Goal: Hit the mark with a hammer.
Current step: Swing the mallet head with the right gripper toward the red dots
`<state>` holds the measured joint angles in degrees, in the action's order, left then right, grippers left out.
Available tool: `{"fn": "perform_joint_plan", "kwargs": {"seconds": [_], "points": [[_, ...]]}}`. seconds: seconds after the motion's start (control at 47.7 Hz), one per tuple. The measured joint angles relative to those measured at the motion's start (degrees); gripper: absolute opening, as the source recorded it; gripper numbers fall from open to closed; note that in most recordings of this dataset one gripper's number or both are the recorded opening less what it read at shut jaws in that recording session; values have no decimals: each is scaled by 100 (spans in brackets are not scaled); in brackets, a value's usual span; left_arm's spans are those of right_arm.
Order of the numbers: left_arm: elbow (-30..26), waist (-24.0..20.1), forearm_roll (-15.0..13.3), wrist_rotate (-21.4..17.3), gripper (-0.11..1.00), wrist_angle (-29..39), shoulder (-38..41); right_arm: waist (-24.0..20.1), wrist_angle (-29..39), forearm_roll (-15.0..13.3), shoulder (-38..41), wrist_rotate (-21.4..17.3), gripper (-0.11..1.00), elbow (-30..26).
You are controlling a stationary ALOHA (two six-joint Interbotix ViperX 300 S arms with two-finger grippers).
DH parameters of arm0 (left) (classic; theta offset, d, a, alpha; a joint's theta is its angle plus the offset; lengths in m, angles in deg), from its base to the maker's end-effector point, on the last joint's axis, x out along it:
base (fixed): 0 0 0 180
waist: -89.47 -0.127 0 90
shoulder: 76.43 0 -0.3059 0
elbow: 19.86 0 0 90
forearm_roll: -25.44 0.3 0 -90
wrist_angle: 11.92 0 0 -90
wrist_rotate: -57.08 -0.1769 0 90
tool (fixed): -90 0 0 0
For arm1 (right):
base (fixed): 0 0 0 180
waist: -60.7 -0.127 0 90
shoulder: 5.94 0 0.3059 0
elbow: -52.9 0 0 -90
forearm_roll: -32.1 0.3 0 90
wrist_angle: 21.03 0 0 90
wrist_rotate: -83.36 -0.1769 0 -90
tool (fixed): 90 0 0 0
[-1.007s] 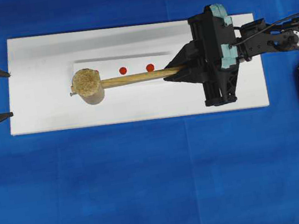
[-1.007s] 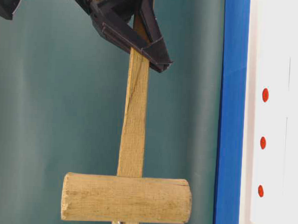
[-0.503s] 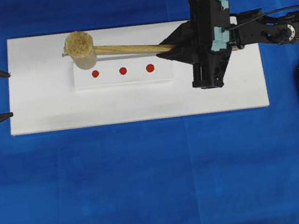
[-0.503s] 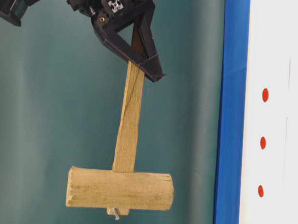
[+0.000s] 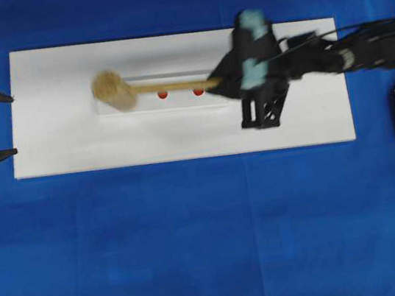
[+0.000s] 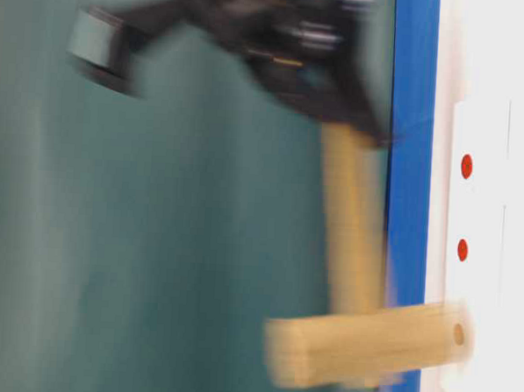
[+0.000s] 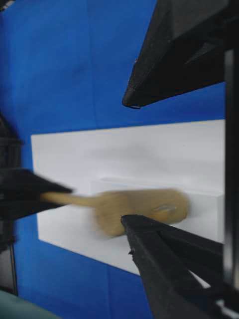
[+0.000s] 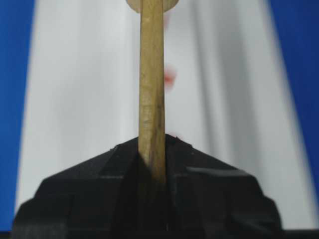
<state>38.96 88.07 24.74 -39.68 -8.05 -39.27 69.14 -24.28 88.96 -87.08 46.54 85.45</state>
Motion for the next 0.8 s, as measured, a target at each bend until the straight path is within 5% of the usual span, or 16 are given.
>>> {"fn": "perform_joint_plan", "kwargs": {"seconds": [0.315,0.797], "points": [[-9,0,0,0,86,0,0,9,-70,141,229,53,2,-53],[0,0,0,0,86,0,0,9,-158,97,-1556,114,2,308]]}}
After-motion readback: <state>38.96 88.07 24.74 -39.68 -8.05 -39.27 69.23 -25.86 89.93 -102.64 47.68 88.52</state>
